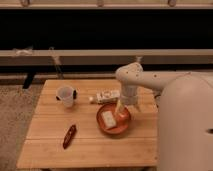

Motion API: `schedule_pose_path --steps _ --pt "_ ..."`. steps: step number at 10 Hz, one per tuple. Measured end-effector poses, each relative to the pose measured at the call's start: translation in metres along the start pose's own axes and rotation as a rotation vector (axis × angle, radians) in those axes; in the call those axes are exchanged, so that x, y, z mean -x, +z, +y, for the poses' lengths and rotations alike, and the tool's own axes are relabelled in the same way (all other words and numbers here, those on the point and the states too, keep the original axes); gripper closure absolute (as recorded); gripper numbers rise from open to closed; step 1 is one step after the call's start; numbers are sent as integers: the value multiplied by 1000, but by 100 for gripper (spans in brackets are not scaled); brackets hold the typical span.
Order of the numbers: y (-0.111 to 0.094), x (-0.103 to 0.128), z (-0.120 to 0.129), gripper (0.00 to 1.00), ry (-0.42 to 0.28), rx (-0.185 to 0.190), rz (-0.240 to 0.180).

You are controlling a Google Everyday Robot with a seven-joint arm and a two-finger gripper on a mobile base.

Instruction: Stand the bottle upright

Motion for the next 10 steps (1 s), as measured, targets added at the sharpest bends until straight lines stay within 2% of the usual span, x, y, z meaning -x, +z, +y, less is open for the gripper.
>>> schedule_pose_path --steps 3,5,8,10 --pt "-2 3 -1 20 -20 0 -2" --pt "-6 16 1 20 -101 -10 -18" --pt "-24 71 38 20 -428 -37 -94" --pt "-33 103 51 20 -664 -45 -156"
